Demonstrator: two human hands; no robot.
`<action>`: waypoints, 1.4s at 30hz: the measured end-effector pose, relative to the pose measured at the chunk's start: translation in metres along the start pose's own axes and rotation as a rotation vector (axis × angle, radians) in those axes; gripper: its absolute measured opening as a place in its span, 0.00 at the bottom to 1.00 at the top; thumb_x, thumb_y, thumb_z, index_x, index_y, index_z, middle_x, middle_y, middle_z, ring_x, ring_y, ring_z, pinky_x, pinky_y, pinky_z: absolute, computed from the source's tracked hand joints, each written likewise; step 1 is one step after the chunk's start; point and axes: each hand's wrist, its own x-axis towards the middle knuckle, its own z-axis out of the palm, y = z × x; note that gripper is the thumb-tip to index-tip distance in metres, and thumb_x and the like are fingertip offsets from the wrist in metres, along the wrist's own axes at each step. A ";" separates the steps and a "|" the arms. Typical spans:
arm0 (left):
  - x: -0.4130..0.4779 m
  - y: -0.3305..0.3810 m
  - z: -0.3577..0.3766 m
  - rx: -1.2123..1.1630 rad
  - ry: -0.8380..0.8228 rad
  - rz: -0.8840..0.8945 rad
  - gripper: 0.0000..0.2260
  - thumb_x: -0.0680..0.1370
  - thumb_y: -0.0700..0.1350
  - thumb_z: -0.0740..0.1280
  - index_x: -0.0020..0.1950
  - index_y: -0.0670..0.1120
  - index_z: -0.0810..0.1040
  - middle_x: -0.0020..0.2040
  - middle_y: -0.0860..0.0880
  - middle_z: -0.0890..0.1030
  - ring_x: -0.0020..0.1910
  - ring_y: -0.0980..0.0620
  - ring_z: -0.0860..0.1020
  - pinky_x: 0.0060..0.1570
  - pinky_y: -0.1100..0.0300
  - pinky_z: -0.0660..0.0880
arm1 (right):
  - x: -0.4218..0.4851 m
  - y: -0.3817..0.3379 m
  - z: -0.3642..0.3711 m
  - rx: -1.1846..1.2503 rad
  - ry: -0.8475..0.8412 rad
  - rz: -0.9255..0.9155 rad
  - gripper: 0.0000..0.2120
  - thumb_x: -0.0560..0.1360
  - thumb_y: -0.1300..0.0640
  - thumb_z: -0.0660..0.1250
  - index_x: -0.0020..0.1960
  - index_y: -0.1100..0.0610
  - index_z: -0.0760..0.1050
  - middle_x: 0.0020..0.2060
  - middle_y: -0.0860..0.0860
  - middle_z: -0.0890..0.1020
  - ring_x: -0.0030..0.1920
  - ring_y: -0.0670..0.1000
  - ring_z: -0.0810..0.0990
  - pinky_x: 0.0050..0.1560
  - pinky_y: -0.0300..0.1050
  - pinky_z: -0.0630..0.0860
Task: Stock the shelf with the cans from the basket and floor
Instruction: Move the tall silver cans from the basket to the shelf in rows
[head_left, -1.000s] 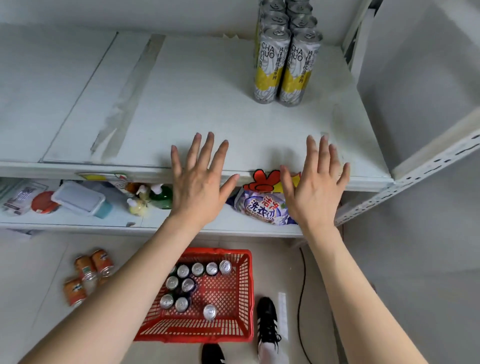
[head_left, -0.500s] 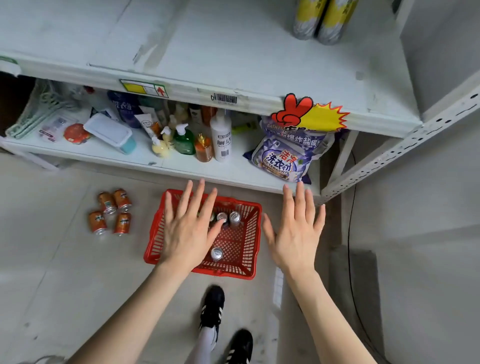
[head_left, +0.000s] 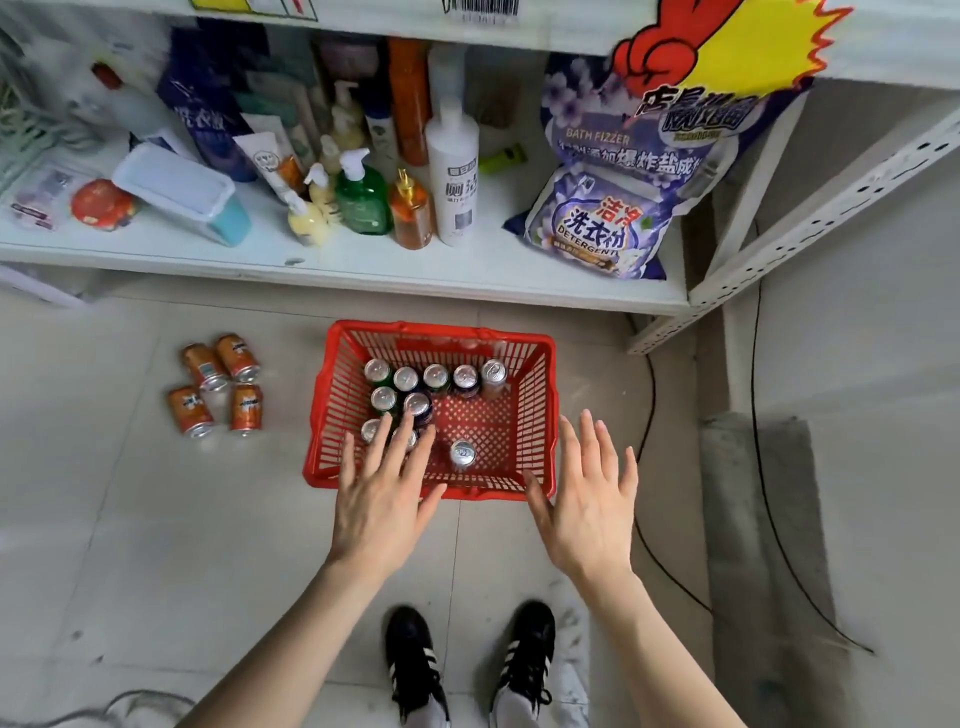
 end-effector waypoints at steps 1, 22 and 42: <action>0.003 -0.003 0.012 0.002 -0.009 0.010 0.30 0.74 0.57 0.68 0.72 0.46 0.69 0.73 0.43 0.68 0.73 0.41 0.65 0.67 0.34 0.63 | 0.002 0.000 0.013 0.000 -0.011 0.009 0.34 0.78 0.37 0.52 0.75 0.60 0.64 0.75 0.59 0.66 0.75 0.60 0.63 0.73 0.63 0.56; 0.123 -0.046 0.291 0.017 -0.137 0.158 0.29 0.76 0.62 0.58 0.73 0.49 0.67 0.74 0.47 0.67 0.74 0.46 0.63 0.71 0.39 0.58 | 0.142 0.025 0.297 0.156 -0.118 -0.028 0.36 0.78 0.40 0.59 0.78 0.58 0.54 0.78 0.57 0.57 0.78 0.58 0.55 0.76 0.56 0.51; 0.163 -0.065 0.370 -0.076 -0.296 0.516 0.31 0.76 0.64 0.59 0.76 0.57 0.54 0.78 0.55 0.53 0.77 0.52 0.50 0.75 0.46 0.46 | 0.217 0.035 0.382 0.540 -0.042 0.082 0.38 0.76 0.49 0.69 0.78 0.59 0.53 0.75 0.56 0.64 0.75 0.55 0.61 0.76 0.51 0.59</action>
